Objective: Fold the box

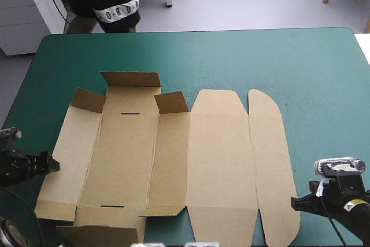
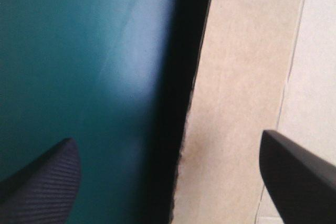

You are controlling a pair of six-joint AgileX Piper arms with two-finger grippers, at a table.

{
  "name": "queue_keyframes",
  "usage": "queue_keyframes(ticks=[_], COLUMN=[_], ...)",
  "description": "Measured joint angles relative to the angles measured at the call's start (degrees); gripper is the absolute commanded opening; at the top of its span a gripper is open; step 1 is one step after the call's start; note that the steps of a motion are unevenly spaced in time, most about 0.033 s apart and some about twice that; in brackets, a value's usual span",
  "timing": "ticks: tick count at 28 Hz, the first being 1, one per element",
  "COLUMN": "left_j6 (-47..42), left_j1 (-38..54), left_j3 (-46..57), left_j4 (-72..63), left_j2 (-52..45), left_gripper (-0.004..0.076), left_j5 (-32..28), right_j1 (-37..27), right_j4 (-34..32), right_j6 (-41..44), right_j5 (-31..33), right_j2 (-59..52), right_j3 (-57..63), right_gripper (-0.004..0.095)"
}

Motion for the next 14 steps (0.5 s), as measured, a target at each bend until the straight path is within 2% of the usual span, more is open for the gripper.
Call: queue_keyframes(ticks=[6,14], left_j6=[4.73,6.94], left_j1=[0.0,-0.94], left_j3=[0.83,4.11], left_j4=[-2.86,-4.78], left_j2=[5.42,6.31], left_gripper=[0.0653,0.0637], left_j5=[5.04,5.66], right_j1=[0.0,0.0], right_j4=[0.0,0.0], right_j6=[0.0,0.0], right_j5=[0.0,0.0], right_j2=[0.0,0.0], right_j3=[0.0,0.0], right_gripper=[-0.0019,-0.002])
